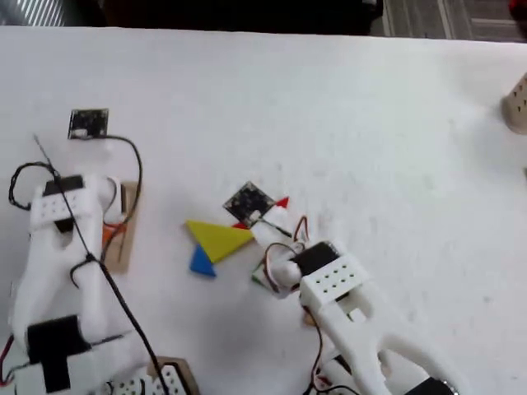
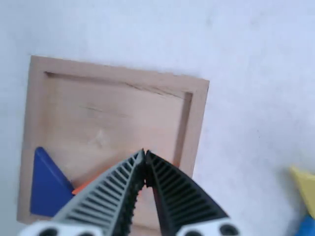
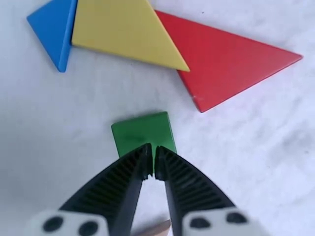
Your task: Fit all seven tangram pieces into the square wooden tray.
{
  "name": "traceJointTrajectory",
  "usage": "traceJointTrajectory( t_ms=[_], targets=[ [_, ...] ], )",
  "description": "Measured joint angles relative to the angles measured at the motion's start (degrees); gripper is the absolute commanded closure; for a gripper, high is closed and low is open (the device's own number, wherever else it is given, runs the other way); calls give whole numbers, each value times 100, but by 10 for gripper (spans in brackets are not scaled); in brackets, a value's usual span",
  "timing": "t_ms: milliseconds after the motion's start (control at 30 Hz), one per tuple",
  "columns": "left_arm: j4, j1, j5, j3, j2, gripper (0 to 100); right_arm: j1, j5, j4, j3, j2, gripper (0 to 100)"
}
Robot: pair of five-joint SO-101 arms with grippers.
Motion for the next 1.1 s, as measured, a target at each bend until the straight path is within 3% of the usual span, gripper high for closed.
traceJointTrajectory(
  t_ms=[233, 1100],
  targets=[
    [-26, 0, 9, -378, 1196, 976, 0, 0, 0, 0, 0, 981],
    [1231, -501, -563, -932, 1231, 976, 0, 308, 0, 0, 0, 981]
  ],
)
